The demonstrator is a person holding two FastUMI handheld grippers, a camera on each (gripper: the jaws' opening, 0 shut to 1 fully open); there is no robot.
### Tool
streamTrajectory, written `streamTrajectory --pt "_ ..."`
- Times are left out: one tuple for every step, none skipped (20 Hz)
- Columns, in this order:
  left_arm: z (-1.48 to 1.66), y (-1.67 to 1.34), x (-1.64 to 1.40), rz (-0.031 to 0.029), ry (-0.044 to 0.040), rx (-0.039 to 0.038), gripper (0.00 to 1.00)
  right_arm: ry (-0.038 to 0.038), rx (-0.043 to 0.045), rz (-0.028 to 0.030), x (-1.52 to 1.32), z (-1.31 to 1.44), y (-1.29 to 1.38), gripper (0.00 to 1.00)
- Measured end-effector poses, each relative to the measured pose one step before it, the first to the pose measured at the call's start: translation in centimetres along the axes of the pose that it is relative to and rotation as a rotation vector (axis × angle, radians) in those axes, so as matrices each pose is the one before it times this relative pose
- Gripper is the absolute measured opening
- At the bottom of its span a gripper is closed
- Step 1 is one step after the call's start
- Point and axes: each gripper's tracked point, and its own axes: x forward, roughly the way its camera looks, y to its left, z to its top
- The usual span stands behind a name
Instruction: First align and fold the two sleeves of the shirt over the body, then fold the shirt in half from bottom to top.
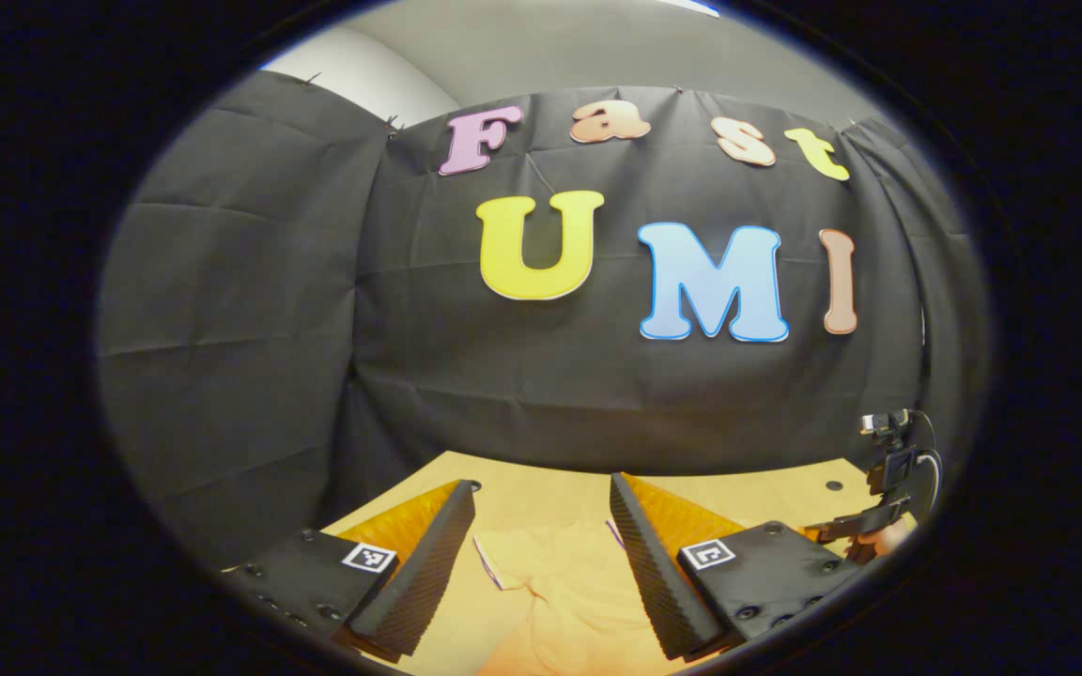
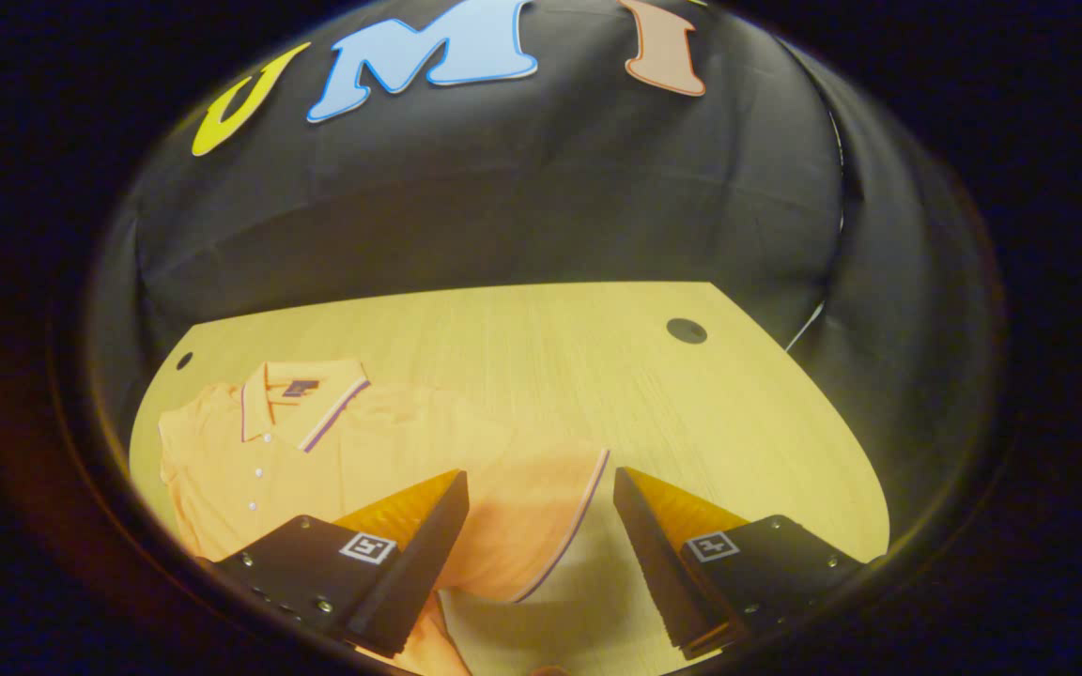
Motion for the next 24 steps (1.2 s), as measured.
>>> streamTrajectory --pt "0.113 0.217 -0.139 0.00549 -0.00095 0.00836 0.93 0.01175 -0.0012 -0.00747 0.516 -0.402 -0.123 0.96" --pt "-0.103 0.084 -0.248 0.00254 0.0021 0.00169 0.93 0.0112 -0.00328 -0.00739 0.378 -0.217 -0.2 0.96" --pt "-0.309 0.028 -0.098 0.00146 0.00483 -0.00322 0.93 0.01216 -0.00382 -0.00423 0.272 -0.358 -0.004 0.96" --pt "-0.283 0.057 -0.127 0.00157 0.00904 -0.00367 0.93 0.01103 -0.00111 -0.0025 0.311 -0.235 -0.016 0.96" --pt "-0.486 0.035 0.052 -0.0006 0.0103 -0.00238 0.95 0.01237 -0.00082 -0.00018 0.248 -0.319 -0.043 0.96" --pt "-0.257 -0.023 0.029 0.00085 0.00722 -0.00132 0.96 0.01461 0.00202 0.00682 0.238 -0.307 0.124 0.96" --pt "0.073 0.022 0.041 0.00034 0.00098 -0.00294 0.93 0.01647 0.0031 0.00957 0.278 -0.351 0.117 0.96" --pt "0.027 -0.023 0.058 -0.00218 0.00083 -0.0016 0.92 0.01546 0.00188 0.0084 0.126 -0.297 0.068 0.96" --pt "-0.01 -0.038 0.029 -0.00264 0.00063 0.00081 0.93 0.00634 -0.00651 0.00228 0.077 -0.279 0.025 0.96" --pt "-0.022 -0.112 -0.027 -0.00496 0.00077 0.00311 0.93 0.00581 -0.0068 0.00837 -0.066 -0.097 0.159 0.96" --pt "0.019 -0.094 0.04 -0.00575 -0.00155 0.00412 0.93 -0.00074 0.00443 0.00736 0.071 -0.006 0.223 0.92" --pt "0.124 -0.144 0.04 -0.00359 -0.00404 0.00345 0.93 0.0014 0.0064 0.01154 0.097 -0.004 0.18 0.88" --pt "0.197 -0.037 -0.027 -0.00295 -0.00344 0.00273 0.93 0.00829 0.00783 0.00715 -0.109 -0.158 0.041 0.84" --pt "0.05 -0.014 0.011 -0.00119 -0.00215 0.00152 0.92 -0.00736 0.00129 0.00423 0.137 0.146 -0.041 0.79" --pt "-0.005 -0.011 0.072 0.00138 -0.00138 -0.00024 0.95 0.00446 -0.00057 -0.00005 -0.127 -0.11 0.024 0.71" --pt "-0.093 0.034 0.013 0.00065 -0.00018 -0.00204 0.92 -0.00297 0.00057 0.00087 0.014 0.126 0.025 0.62" --pt "0.039 -0.049 -0.044 0.00003 0.00096 -0.00353 0.92 -0.00277 -0.00426 0.00781 0.025 -0.025 0.11 0.51" --pt "-0.067 -0.008 -0.055 0.00159 0.00291 -0.00244 0.92 0.00445 0.00547 -0.00068 0.022 -0.026 0.047 0.51" --pt "-0.111 0.106 -0.043 0.00288 0.00156 -0.00175 0.92 -0.00726 0.00877 0.00201 0.122 0.187 0.064 0.22" --pt "0.103 0.105 -0.114 0.00325 -0.00171 -0.00248 0.93 -0.00212 -0.0022 0.00549 0.024 0.106 0.09 0.17" --pt "-0.099 0.14 -0.087 0.00529 -0.00196 -0.00205 0.93 -0.00063 0.01229 -0.00667 0.035 0.035 -0.018 0.17" --pt "-0.001 0.133 -0.061 0.00657 0.00017 0.00005 0.92 -0.00025 -0.00248 -0.0006 -0.005 0.061 0.156 0.03" --pt "-0.019 0.019 -0.051 0.0048 -0.00064 -0.00062 0.92 -0.00329 -0.00436 -0.00148 -0.093 0.013 0.024 0.03" --pt "0.037 0.016 -0.145 0.00575 -0.001 -0.00202 0.93 -0.00481 -0.00663 0.00026 -0.185 0.211 0.107 0.03"
